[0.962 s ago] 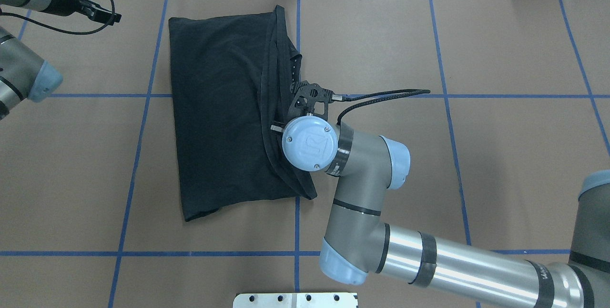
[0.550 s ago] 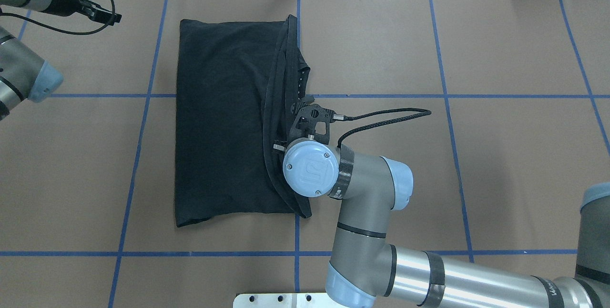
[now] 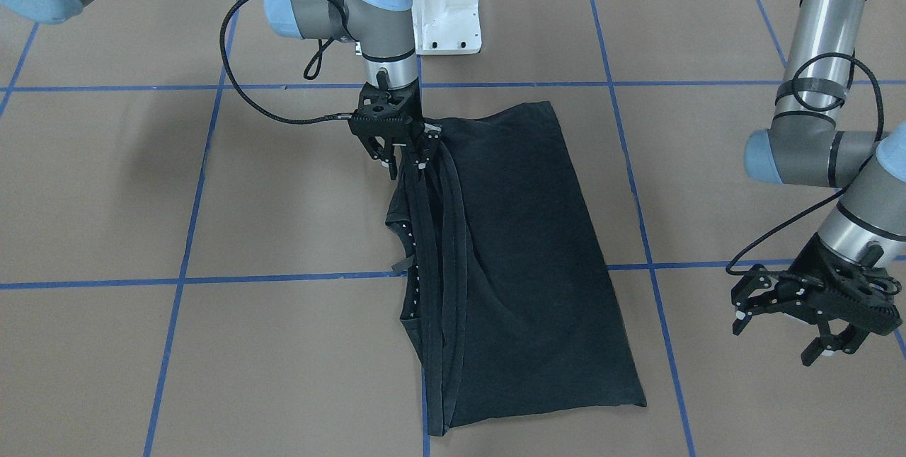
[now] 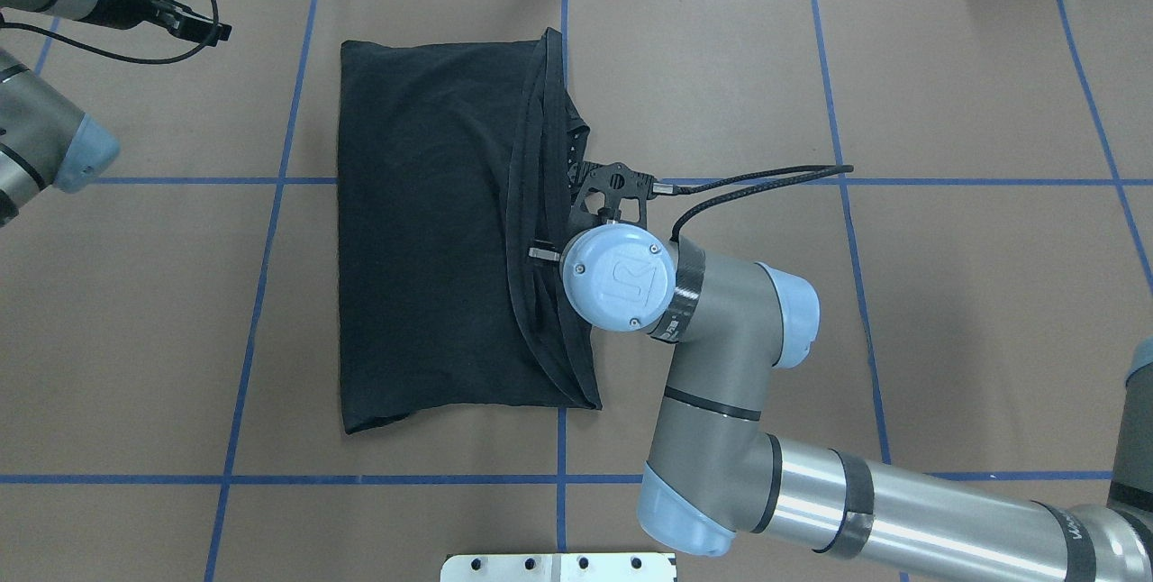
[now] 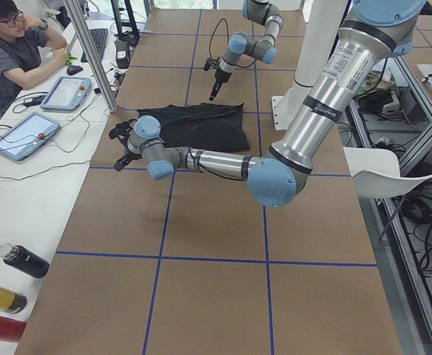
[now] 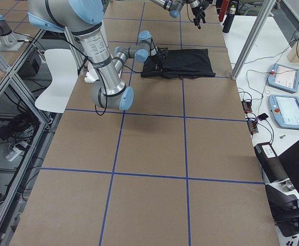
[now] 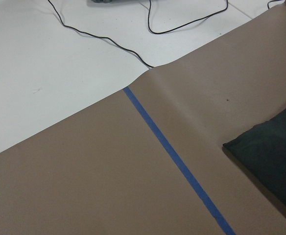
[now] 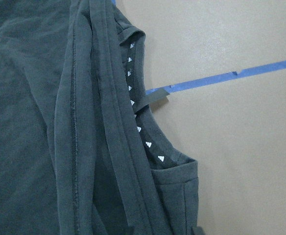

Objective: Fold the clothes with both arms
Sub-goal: 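Slide the right gripper along the shirt toward the robot, smoothing it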

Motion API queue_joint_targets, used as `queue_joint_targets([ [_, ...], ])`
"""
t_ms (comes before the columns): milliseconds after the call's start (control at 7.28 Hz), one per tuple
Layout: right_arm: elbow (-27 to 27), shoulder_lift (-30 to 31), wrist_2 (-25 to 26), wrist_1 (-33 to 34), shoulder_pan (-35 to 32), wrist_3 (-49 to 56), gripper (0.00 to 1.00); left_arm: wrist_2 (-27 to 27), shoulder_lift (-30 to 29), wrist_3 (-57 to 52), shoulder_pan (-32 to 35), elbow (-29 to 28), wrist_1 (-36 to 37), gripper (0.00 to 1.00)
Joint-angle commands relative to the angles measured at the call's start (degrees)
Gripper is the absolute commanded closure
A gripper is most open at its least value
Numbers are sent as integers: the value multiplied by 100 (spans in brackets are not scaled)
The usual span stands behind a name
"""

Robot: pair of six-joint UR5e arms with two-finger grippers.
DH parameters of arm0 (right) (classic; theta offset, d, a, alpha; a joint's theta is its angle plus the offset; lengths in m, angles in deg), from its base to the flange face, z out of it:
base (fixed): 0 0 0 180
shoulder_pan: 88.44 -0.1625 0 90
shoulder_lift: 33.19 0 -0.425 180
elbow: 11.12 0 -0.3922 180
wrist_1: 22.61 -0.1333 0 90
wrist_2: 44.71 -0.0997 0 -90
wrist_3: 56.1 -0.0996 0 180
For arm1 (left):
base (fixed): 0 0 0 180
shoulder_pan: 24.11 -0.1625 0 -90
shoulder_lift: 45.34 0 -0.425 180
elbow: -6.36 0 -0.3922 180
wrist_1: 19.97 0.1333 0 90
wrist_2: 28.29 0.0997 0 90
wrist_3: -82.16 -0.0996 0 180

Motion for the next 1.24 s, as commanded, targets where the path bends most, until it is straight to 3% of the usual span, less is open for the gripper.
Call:
queue_joint_targets([
  [0, 322, -159, -181, 544, -104, 216, 0, 0, 0, 6, 0, 20, 0, 0],
  [137, -9, -456, -181, 527, -104, 373, 0, 0, 0, 6, 0, 12, 0, 0],
  [412, -1202, -1194, -198, 527, -86, 1545, 4, 0, 0, 49, -9, 20, 0, 0],
  [550, -1486, -1276, -224, 536, -51, 1787, 8, 0, 0, 93, -9, 20, 0, 0],
  [824, -2546, -1949, -303, 606, 63, 1860, 13, 0, 0, 103, -9, 12, 0, 0],
  [1099, -2597, -2234, -479, 1314, 72, 2228, 32, 0, 0, 103, -18, 12, 0, 0],
])
